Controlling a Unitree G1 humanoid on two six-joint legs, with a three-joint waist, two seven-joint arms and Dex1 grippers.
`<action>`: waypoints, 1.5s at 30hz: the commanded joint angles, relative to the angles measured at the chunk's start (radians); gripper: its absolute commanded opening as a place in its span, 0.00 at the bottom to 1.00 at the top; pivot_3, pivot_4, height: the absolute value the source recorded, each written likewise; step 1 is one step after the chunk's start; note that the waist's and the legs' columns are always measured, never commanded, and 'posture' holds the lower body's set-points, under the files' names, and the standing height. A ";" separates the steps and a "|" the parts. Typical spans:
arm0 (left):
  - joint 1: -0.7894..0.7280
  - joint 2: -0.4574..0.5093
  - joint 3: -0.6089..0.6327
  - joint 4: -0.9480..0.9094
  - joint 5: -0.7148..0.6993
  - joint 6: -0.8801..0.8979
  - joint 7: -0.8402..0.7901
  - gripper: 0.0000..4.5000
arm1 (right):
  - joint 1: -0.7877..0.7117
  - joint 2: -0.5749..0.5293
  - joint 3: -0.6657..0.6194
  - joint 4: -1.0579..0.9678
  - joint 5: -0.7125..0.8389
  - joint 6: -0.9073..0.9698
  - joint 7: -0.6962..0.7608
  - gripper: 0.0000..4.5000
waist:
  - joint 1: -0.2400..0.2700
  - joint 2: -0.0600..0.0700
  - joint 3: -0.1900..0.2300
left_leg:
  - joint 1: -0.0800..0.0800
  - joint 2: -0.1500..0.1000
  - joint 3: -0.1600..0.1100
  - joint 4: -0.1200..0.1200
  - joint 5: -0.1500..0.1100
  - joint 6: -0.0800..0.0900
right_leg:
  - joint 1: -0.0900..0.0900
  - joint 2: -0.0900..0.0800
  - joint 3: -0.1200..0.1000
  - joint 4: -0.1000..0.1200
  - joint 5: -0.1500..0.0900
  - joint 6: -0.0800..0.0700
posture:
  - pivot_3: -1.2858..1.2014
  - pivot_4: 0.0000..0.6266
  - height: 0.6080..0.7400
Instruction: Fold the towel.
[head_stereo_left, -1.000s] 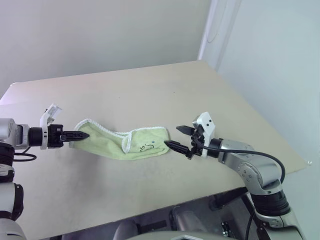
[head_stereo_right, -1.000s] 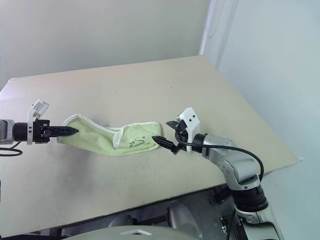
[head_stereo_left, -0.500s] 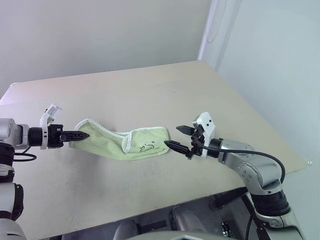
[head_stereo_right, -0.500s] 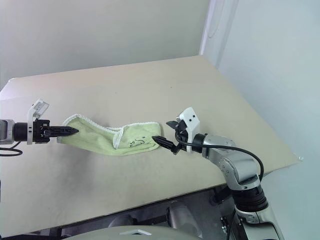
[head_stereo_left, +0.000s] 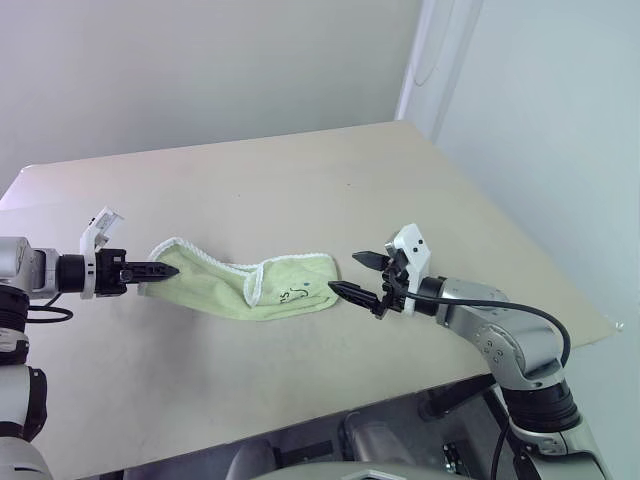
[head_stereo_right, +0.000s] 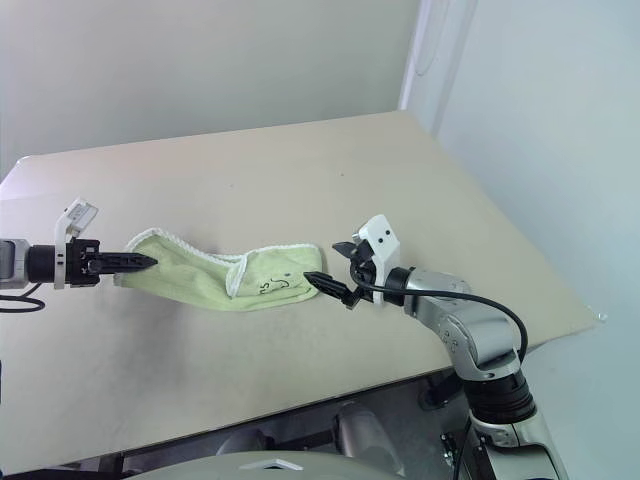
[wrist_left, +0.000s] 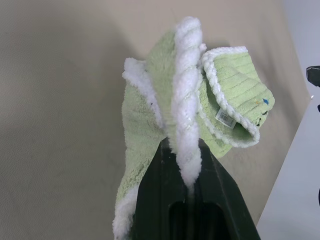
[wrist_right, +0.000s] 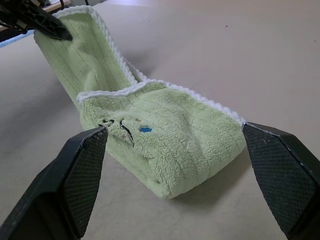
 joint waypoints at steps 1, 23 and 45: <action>-0.024 0.013 0.007 -0.019 -0.005 0.002 -0.010 0.01 | -0.007 -0.004 -0.007 -0.021 0.008 -0.019 0.004 1.00 | 0.000 0.000 0.000 | 0.000 0.000 0.000 0.000 0.000 0.000 | 0.000 0.000 0.000 0.000 0.000 0.000 | 0.52 0.00 1.00; -0.140 -0.150 0.009 -0.157 -0.158 0.245 0.007 0.01 | 0.032 0.013 -0.008 -0.027 -0.025 -0.017 -0.064 1.00 | 0.024 -0.001 -0.001 | 0.000 0.000 0.000 0.002 0.000 0.000 | 0.001 0.000 0.000 0.000 0.000 0.000 | 0.52 0.00 1.00; -0.130 -0.143 0.023 -0.179 -0.230 0.271 0.081 0.01 | 0.033 0.008 -0.003 -0.028 -0.015 -0.019 -0.078 1.00 | 0.001 0.000 0.000 | 0.001 0.000 -0.001 0.001 0.000 0.000 | 0.001 0.001 0.001 0.001 0.000 0.000 | 0.52 0.00 1.00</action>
